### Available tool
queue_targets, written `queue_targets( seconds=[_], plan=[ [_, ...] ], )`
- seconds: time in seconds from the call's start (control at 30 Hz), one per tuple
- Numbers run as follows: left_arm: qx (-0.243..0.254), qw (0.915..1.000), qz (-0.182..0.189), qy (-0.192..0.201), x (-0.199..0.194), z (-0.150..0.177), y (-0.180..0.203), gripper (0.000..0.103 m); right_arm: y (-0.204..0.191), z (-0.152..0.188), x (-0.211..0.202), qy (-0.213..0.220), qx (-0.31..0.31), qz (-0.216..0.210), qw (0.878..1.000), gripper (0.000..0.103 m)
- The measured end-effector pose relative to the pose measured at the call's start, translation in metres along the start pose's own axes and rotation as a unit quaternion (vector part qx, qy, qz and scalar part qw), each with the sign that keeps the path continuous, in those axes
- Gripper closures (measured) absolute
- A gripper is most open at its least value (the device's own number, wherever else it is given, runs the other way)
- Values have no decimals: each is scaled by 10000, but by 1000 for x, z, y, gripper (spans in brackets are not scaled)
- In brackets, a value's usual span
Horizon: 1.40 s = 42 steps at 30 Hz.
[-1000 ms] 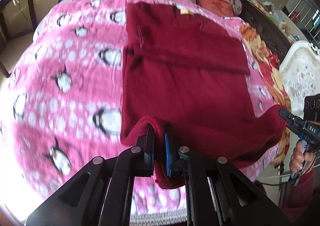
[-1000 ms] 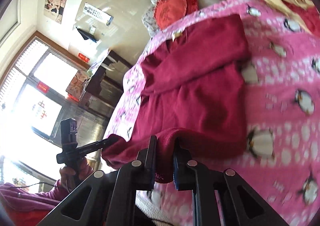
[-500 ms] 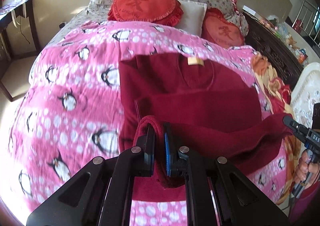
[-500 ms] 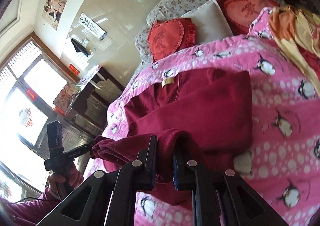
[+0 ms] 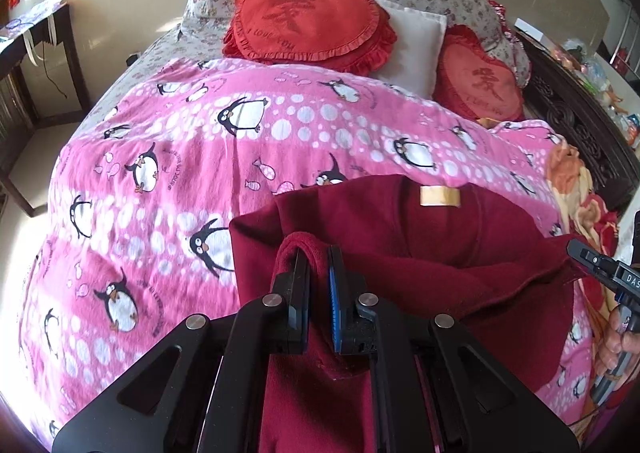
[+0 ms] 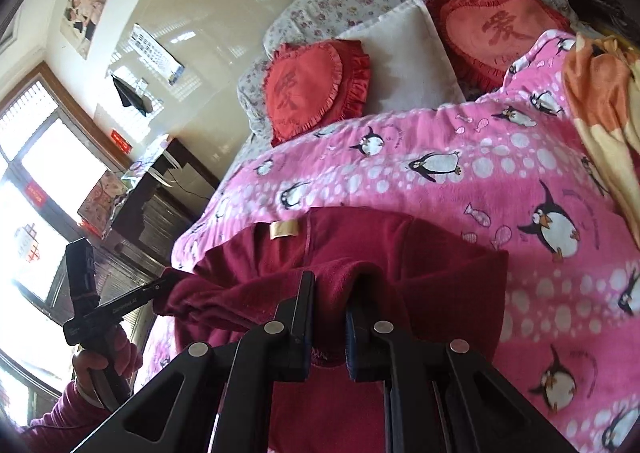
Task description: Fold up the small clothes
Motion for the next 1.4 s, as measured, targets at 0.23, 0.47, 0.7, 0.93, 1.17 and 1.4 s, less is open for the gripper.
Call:
queue_targets(
  seconds=[0.23, 0.47, 0.7, 0.93, 1.17, 1.4],
  plan=[
    [-337, 9986, 364, -183, 25, -19, -14, 95, 28, -28, 24, -40, 388, -266, 9989, 91],
    [106, 9985, 333, -432, 23, -20, -5, 81, 32, -35, -21, 521, 523, -47, 9973, 56],
    [60, 9985, 379, 398, -9, -20, -4, 30, -8, -6, -34, 528, -239, -186, 9981, 57],
    [369, 9988, 31, 327, 7, -15, 12, 30, -37, 8, 32, -87, -933, 101, 9955, 57],
    [141, 9971, -738, 116, 63, -23, -9, 30, 12, -22, 42, 460, -363, 1188, 9912, 57],
    [-207, 9978, -624, 121, 76, -26, -25, 29, 57, -25, 62, 291, 316, 1178, 9921, 59]
  ],
)
Point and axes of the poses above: each gripper's, at about its wrist camera, not at the fingertips, and x roughly the way its jaws point, y to its right, z to its underside, the point moved 1 cm from there along x, roughly the way its jaws point, and after that the axes turned 3 degrees about z, right-handed, at the moved point
